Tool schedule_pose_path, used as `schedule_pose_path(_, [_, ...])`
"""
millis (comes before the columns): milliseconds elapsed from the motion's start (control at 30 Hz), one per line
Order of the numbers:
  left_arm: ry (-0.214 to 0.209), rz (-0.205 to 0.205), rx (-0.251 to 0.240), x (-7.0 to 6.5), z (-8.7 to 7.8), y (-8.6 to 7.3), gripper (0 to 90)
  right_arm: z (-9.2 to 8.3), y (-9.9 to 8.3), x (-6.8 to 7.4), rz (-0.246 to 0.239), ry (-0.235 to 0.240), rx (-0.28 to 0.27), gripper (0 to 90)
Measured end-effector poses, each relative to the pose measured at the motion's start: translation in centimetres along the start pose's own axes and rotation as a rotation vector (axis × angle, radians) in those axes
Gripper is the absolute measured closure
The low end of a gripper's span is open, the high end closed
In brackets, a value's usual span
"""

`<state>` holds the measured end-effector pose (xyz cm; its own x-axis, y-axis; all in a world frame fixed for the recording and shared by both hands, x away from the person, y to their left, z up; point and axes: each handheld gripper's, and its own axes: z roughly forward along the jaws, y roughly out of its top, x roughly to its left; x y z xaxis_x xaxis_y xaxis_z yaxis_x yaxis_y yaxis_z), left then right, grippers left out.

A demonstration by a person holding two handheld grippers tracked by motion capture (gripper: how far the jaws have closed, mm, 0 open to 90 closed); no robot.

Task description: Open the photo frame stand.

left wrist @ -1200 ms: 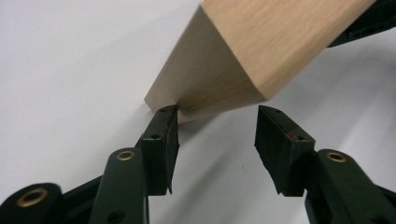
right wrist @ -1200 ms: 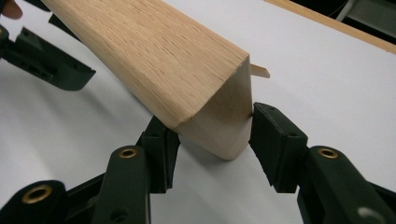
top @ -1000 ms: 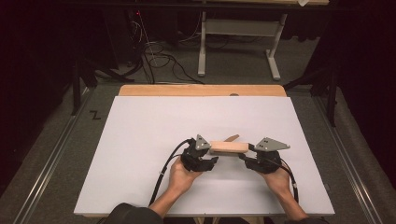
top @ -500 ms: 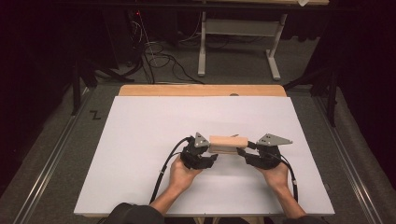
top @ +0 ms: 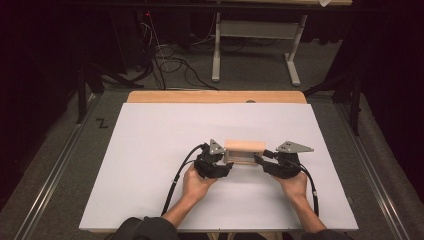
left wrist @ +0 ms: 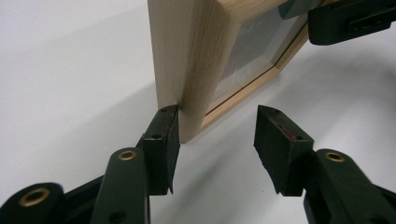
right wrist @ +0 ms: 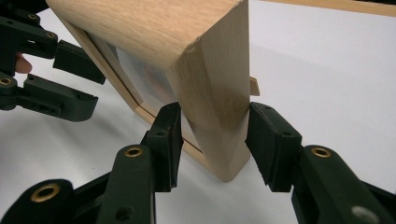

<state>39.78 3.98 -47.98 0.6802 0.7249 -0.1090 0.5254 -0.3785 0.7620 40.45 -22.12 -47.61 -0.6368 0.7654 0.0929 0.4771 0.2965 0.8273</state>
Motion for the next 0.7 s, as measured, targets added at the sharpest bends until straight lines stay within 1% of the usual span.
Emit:
schedule_pose_path(67, [0.001,-0.006,0.001,0.08,0.14,-0.01,50.5,0.11,-0.03,-0.09,-0.002,-0.002,0.001,57.3])
schedule_pose_path(200, [0.000,-0.009,0.002,0.16,0.31,-0.03,50.5,0.31,-0.10,-0.24,0.015,-0.008,0.006,58.7])
schedule_pose_path(333, [0.002,-0.005,0.003,0.15,0.32,-0.03,50.5,0.35,-0.12,-0.25,0.009,-0.010,0.006,58.9])
schedule_pose_path(433, [0.004,-0.011,0.001,0.20,0.40,0.00,50.5,0.44,-0.13,-0.31,0.011,-0.012,0.007,59.2])
schedule_pose_path(467, [0.004,-0.014,-0.001,0.20,0.45,0.02,50.5,0.42,-0.12,-0.27,0.020,-0.012,0.010,59.2])
schedule_pose_path(533, [0.007,-0.013,0.005,0.27,0.54,0.05,50.5,0.48,-0.13,-0.32,0.015,-0.013,0.011,58.8])
schedule_pose_path(700, [0.003,-0.014,0.002,0.28,0.50,0.04,50.6,0.51,-0.14,-0.33,0.009,-0.009,0.013,58.0])
